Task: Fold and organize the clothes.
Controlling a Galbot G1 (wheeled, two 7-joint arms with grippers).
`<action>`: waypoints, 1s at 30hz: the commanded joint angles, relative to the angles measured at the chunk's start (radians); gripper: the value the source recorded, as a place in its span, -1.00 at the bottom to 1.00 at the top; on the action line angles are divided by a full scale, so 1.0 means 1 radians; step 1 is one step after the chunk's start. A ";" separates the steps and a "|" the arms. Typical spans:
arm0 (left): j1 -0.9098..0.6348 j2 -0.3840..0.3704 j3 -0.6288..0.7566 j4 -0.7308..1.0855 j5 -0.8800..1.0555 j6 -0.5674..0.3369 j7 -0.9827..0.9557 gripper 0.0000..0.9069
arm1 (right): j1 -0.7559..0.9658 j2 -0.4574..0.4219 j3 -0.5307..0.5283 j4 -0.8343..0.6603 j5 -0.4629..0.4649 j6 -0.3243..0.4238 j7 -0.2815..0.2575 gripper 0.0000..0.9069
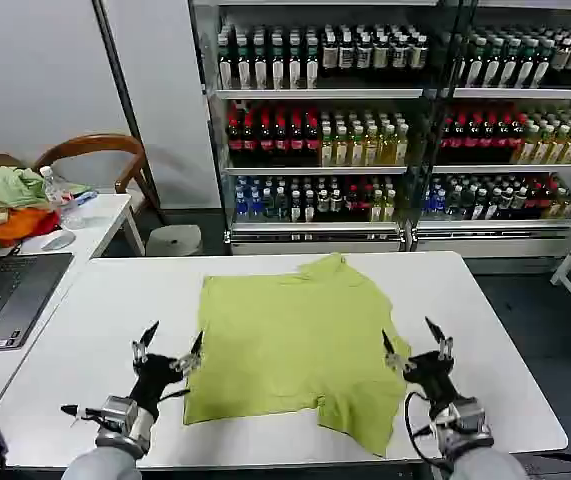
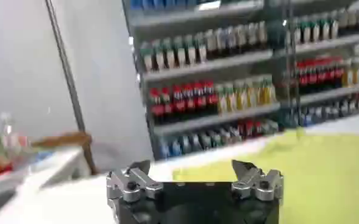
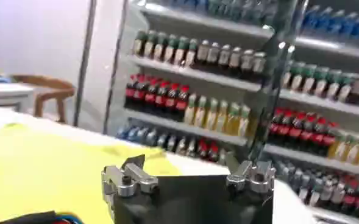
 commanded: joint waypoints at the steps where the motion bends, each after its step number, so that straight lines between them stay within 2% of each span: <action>1: 0.091 0.021 0.001 -0.064 -0.083 0.152 -0.053 1.00 | -0.232 -0.038 -0.035 0.091 0.026 -0.041 0.051 1.00; 7: 0.123 0.022 0.001 -0.087 -0.120 0.193 -0.086 1.00 | -0.276 -0.028 -0.047 0.075 0.024 -0.035 0.063 1.00; 15: 0.117 -0.007 0.018 -0.068 -0.152 0.209 -0.127 1.00 | -0.282 -0.015 -0.064 0.056 0.014 -0.025 0.081 1.00; 30: 0.134 -0.008 0.022 -0.073 -0.259 0.232 -0.188 1.00 | -0.268 0.002 -0.084 0.043 0.016 -0.013 0.101 1.00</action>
